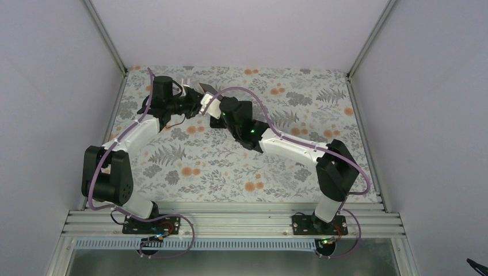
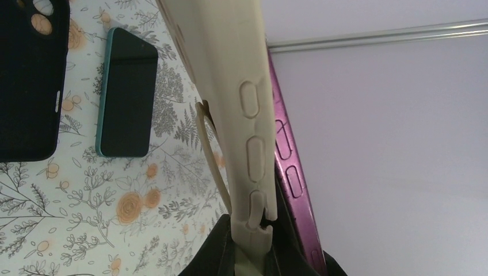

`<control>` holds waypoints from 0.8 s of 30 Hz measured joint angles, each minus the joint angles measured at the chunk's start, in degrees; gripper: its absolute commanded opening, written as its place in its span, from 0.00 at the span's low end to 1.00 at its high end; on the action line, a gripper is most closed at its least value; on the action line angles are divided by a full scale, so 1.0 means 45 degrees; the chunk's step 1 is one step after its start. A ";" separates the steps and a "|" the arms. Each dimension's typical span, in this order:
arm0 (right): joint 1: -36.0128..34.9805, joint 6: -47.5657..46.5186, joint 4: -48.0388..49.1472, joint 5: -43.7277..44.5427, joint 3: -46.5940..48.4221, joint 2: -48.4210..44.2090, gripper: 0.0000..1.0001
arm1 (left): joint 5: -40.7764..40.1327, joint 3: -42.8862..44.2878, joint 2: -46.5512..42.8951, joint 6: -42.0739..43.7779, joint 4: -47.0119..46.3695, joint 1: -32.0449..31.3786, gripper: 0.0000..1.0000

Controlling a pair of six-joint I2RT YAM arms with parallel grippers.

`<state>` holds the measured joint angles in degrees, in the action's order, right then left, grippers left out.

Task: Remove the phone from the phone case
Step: Remove the phone case from the phone.

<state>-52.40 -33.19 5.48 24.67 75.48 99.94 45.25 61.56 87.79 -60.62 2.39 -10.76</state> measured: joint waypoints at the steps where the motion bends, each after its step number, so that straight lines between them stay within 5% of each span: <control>1: 0.0000 0.0005 -0.0126 -0.0010 0.0053 0.0000 0.04 | -0.0010 0.0000 0.0000 0.0010 0.0053 0.0000 0.02; 24: 0.1103 0.1389 -0.2603 -0.2565 0.1190 -0.0335 0.04 | -0.0185 -0.0180 -0.0049 0.0345 -0.0335 -0.0199 0.02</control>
<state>-47.44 -26.94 -6.24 13.13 80.84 98.43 44.42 60.75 87.57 -59.07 0.89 -11.66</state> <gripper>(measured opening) 0.053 0.086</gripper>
